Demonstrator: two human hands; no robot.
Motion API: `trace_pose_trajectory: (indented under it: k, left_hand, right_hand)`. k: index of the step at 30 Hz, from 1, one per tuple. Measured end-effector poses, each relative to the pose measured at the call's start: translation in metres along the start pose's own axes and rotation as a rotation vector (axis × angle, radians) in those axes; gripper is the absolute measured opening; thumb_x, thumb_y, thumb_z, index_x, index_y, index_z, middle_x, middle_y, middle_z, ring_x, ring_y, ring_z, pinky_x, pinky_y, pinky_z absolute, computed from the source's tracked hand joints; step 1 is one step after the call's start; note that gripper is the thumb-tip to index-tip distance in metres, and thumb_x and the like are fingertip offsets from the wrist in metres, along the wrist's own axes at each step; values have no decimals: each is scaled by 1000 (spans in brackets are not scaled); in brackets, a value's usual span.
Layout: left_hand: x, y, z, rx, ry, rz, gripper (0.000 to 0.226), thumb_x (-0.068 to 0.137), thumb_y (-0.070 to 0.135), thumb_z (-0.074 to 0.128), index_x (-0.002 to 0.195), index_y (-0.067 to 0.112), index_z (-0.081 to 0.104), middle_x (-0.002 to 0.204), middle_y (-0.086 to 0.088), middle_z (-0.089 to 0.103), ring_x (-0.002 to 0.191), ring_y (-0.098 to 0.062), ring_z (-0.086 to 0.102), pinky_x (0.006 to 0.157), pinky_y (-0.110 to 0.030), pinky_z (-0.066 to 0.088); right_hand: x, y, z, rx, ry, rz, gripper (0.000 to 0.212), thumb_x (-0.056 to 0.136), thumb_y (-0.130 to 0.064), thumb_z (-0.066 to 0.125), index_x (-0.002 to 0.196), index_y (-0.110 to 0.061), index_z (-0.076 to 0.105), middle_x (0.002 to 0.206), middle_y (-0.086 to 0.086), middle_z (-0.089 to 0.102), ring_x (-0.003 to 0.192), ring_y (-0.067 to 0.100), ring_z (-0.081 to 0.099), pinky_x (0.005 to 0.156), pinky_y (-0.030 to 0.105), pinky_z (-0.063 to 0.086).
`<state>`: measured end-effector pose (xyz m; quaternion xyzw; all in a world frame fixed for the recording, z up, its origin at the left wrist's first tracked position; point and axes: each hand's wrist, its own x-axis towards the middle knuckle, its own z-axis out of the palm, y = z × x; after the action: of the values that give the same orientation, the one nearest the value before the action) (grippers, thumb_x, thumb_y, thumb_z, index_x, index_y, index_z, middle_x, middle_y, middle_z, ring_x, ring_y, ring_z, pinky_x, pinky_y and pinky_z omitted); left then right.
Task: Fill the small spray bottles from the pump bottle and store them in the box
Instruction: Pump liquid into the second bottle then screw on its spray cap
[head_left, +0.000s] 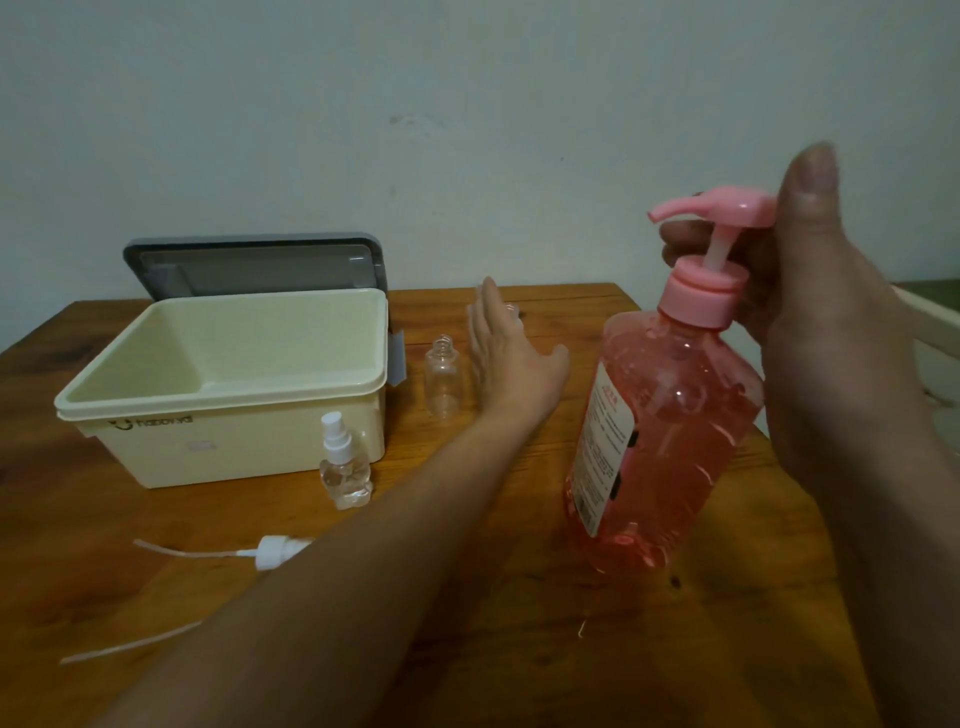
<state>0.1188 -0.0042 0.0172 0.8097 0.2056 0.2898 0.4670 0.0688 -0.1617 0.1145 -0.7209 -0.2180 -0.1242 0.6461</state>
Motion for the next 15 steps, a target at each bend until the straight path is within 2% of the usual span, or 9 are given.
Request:
trace_pose_trajectory:
  k: [3, 6, 9, 15]
  left_hand:
    - [4, -4, 5, -9, -1, -43, 100, 85, 17, 68, 152, 24, -6, 162, -1, 0, 149, -22, 0, 120, -46, 17]
    - [6, -6, 9, -25, -21, -126, 100, 87, 18, 67, 152, 24, -8, 162, -2, 0, 149, -24, 3, 119, -45, 17]
    - [7, -9, 11, -41, -36, -171, 95, 90, 17, 64, 152, 23, -7, 162, -3, 4, 148, -25, 11, 118, -41, 22]
    - [9, -16, 13, -74, -7, -224, 75, 91, 15, 59, 149, 22, 11, 149, -6, 35, 132, -27, 41, 107, -43, 40]
  right_hand:
    - [3, 2, 1, 33, -37, 34, 80, 75, -87, 28, 107, -29, 72, 104, -6, 74, 103, 11, 69, 95, 43, 52]
    - [8, 5, 0, 96, -96, 99, 70, 84, -78, 24, 101, -31, 74, 103, -4, 76, 103, 13, 70, 93, 49, 54]
    - [8, 5, -1, 164, -157, 151, 70, 85, -74, 25, 105, -25, 72, 100, 0, 77, 102, 16, 71, 94, 51, 52]
    - [11, 1, -3, 245, -238, 205, 75, 91, -72, 25, 100, -14, 72, 92, 8, 78, 95, 22, 74, 92, 51, 54]
